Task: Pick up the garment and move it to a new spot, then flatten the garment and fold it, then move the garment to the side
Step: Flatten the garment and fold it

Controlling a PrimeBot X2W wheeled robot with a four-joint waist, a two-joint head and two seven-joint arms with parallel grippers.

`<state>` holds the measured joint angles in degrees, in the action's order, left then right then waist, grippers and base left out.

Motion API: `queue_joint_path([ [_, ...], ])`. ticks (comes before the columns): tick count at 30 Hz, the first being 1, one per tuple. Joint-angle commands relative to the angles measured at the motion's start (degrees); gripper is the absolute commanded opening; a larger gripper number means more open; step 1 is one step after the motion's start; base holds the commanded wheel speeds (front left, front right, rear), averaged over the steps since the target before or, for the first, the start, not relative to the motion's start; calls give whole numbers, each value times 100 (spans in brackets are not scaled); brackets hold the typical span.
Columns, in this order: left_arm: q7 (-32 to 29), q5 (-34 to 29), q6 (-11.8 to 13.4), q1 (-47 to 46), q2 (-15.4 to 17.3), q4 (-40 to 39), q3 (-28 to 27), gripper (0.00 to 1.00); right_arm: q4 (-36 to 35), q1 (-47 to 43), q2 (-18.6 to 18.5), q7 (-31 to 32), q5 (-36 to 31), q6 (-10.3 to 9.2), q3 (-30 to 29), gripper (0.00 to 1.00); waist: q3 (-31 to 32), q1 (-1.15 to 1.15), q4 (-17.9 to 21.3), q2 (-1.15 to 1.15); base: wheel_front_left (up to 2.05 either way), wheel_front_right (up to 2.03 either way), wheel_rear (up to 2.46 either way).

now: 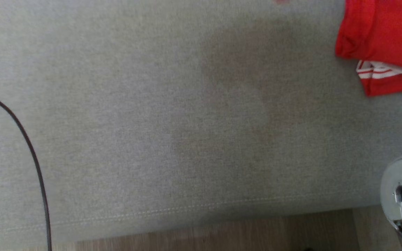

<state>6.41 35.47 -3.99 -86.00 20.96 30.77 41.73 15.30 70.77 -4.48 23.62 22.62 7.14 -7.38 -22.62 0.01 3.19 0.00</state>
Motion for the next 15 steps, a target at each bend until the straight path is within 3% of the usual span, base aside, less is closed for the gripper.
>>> queue_joint_path([
  [1, 237, -90, 39, -359, 190, -1, -232, 0, -189, 169, 113, -94, 107, 35, 144, 0, -239, -1, 30, 0, 0, 0, 0],
  [5, 755, -294, -92, -127, 151, 54, -124, 0, -413, -222, -1, -207, 276, 35, 530, 0, -199, -1, -35, 0, 0, 0, 0],
  [8, 827, -354, -185, 684, 302, -329, 102, 0, -820, -1033, -179, -62, 486, 35, 727, 0, -42, -1, -92, 0, 0, 0, 0],
  [15, 852, 141, -39, 3824, 768, -1531, 587, 0, -2152, -4432, -360, 881, 838, 35, 599, 0, 506, -1, -261, 0, 0, 0, 0],
])
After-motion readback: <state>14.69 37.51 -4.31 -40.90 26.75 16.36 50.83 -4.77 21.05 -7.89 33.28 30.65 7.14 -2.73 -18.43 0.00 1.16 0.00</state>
